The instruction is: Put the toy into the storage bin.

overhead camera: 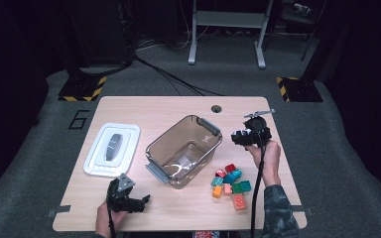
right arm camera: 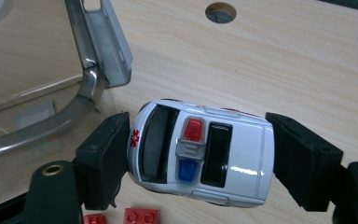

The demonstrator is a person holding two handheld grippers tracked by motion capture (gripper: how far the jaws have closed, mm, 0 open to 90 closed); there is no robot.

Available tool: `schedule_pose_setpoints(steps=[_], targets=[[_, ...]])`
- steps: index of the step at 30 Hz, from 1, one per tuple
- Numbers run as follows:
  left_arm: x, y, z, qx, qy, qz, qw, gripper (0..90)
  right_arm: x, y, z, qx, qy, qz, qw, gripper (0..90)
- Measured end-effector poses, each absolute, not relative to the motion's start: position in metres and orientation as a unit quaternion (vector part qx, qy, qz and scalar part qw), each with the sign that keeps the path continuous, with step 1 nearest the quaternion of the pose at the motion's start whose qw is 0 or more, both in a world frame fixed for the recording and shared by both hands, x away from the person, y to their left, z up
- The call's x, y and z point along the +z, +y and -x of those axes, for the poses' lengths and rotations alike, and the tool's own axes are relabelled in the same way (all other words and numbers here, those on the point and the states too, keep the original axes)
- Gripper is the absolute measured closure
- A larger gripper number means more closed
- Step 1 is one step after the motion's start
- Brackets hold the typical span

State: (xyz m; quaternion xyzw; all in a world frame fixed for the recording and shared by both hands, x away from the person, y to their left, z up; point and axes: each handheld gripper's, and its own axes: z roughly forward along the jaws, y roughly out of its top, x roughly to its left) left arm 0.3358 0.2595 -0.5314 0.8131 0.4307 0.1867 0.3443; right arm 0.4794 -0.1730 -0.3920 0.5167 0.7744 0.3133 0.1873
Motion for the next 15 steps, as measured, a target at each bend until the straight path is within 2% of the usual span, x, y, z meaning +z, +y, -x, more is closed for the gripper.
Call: schedule_pose_setpoints(steps=[15], targets=[[-0.531, 0.260, -0.336, 0.187, 0.430, -0.813, 0.344, 2.9, -0.365, -0.158, -0.479, 0.328, 0.783, -0.489, 0.200, 24.5]])
